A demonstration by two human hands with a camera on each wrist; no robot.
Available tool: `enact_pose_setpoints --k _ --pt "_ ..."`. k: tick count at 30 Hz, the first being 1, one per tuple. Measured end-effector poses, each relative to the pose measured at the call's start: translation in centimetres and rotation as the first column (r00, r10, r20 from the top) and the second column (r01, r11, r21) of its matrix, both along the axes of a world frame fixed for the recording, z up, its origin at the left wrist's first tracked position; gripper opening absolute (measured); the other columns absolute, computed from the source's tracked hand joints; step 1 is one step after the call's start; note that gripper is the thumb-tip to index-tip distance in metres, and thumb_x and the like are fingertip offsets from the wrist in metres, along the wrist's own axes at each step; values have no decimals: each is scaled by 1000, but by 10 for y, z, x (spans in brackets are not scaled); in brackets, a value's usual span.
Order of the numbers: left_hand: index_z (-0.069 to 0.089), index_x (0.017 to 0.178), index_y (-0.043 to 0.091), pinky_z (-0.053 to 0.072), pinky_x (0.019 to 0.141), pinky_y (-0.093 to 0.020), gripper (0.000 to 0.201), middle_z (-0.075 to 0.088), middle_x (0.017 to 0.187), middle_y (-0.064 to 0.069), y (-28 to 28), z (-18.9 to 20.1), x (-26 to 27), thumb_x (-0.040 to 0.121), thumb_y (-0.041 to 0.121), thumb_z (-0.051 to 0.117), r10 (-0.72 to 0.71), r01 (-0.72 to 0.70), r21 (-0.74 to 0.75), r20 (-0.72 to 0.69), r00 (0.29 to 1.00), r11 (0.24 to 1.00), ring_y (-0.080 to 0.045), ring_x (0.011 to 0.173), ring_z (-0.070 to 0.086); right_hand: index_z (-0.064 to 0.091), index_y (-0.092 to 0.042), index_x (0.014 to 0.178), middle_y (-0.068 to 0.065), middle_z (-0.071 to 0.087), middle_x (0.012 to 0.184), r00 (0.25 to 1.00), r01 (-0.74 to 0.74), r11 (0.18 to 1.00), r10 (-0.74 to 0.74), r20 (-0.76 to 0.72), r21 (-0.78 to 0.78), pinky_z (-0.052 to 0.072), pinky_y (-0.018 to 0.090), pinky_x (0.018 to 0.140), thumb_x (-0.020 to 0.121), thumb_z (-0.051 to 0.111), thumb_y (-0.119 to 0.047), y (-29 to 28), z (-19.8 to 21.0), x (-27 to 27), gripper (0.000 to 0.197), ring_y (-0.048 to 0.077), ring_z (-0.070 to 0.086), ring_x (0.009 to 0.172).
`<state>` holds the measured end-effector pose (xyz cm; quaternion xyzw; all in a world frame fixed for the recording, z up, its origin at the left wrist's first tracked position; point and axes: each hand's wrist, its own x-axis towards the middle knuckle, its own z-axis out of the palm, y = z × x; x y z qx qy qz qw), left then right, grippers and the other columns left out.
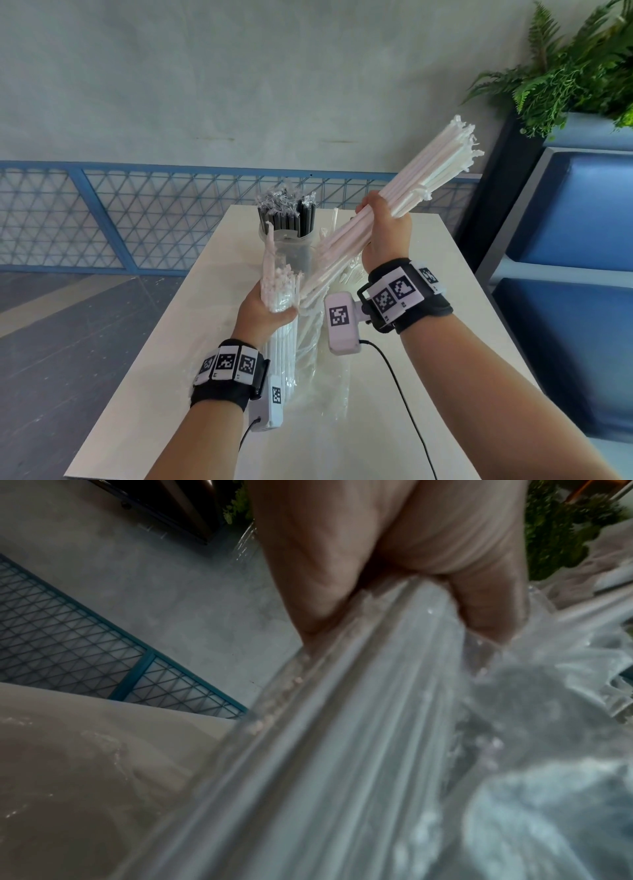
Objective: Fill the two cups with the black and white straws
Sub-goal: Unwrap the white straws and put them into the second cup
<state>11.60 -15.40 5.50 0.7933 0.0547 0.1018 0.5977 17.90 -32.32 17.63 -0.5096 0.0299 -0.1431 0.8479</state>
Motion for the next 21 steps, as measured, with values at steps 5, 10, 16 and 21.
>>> enact_pose_setpoints --k 5,10,16,21 --pt "53 104 22 42 85 -26 47 60 94 9 0 1 2 69 2 77 -2 2 13 -19 1000 1000 -17 97 58 55 -12 69 0 55 58 999 -5 998 2 49 64 44 31 59 86 55 -4 -1 8 4 19 16 52 57" --pt "54 102 21 42 81 -25 46 59 90 15 -5 -1 3 68 1 77 2 -3 -19 -28 1000 1000 -15 92 58 56 -14 77 -5 60 56 999 -41 999 41 -20 0 48 36 66 83 63 -9 12 -12 -2 10 17 56 62" --pt "54 102 19 43 73 -16 44 58 88 15 -7 -3 5 69 -3 75 -3 1 -64 -32 999 998 -13 91 56 53 -9 103 15 67 99 987 -88 994 79 -138 -61 52 46 90 73 75 -18 26 -35 -4 38 31 63 98" --pt "56 106 13 45 75 -21 44 62 96 0 -3 -7 6 70 -4 75 39 -43 -128 -37 999 991 -20 96 59 49 2 121 17 65 110 976 -132 979 102 -193 -154 54 42 88 57 81 -35 35 -58 -12 81 27 64 101"
